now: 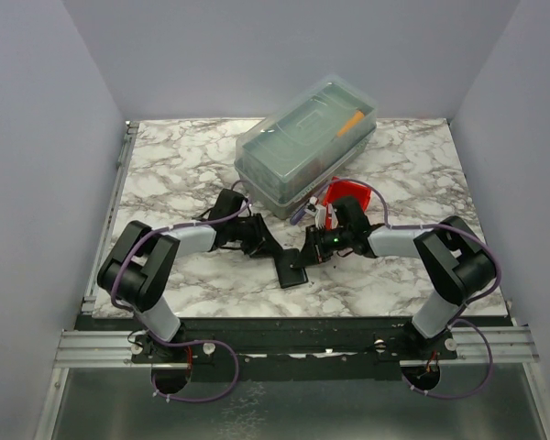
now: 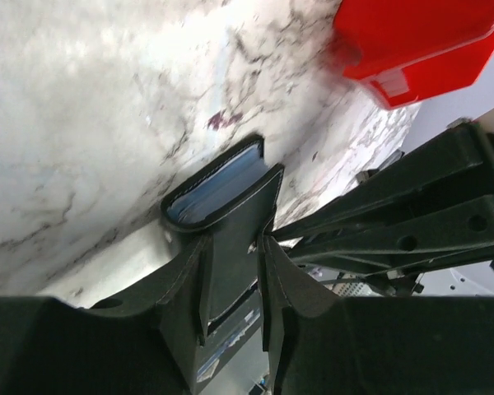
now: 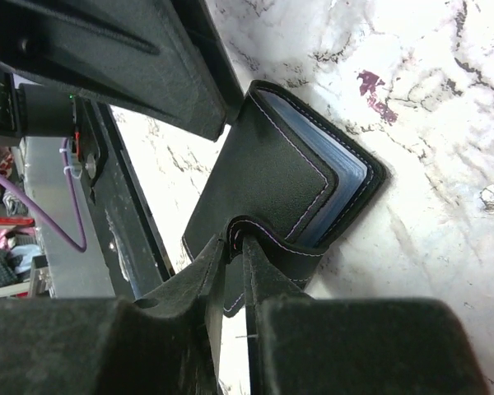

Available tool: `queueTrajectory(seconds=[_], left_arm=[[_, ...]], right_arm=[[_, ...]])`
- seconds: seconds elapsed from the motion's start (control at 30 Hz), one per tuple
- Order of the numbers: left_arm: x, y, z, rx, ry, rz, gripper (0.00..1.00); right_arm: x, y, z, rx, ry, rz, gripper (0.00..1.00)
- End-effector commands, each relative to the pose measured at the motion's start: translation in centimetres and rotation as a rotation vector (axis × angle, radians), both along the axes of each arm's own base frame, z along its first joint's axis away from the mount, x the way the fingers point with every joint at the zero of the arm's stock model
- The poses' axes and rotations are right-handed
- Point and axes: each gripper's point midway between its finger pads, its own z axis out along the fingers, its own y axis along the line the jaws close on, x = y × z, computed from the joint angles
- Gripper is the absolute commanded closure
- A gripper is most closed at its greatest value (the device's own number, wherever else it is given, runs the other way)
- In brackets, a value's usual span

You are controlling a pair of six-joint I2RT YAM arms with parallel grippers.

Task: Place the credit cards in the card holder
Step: Close the card holder at the center of the board.

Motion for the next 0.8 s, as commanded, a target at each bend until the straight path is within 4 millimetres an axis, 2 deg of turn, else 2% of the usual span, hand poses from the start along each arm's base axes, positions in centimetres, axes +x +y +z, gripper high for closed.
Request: queueTrajectory(seconds=[0.0, 0.1, 0.23, 0.33, 0.57, 0.77], left_arm=[[-2.5, 0.7, 0.0, -0.011, 0.04, -0.028, 0.66], [-3.5, 0.8, -0.6, -0.003, 0.062, -0.036, 0.62], [-4.5, 0.0, -1.1, -0.002, 0.079, -0.066, 0.62], [-4.7, -0.4, -1.2, 0.003, 0.074, -0.066, 0.62], [-5.0, 0.0, -2.0, 0.027, 0.082, -0.054, 0.63], [-4.8, 0.0, -2.4, 0.036, 0.083, -0.049, 0.67]], right_arm=[[-2.0, -1.7, -3.0, -0.104, 0.131, -0.012, 0.81], [-1.9, -1.6, -3.1, -0.102, 0.142, -0.021, 0.79], [-1.8, -1.3, -3.0, -0.091, 0.163, -0.028, 0.77], [-1.3, -1.6, -3.3, -0.122, 0.166, -0.069, 0.88], [-0.3, -2.1, -3.1, -0.153, 0.137, -0.124, 0.99], [0.3, -2.4, -2.0, -0.124, 0.136, -0.174, 1.0]])
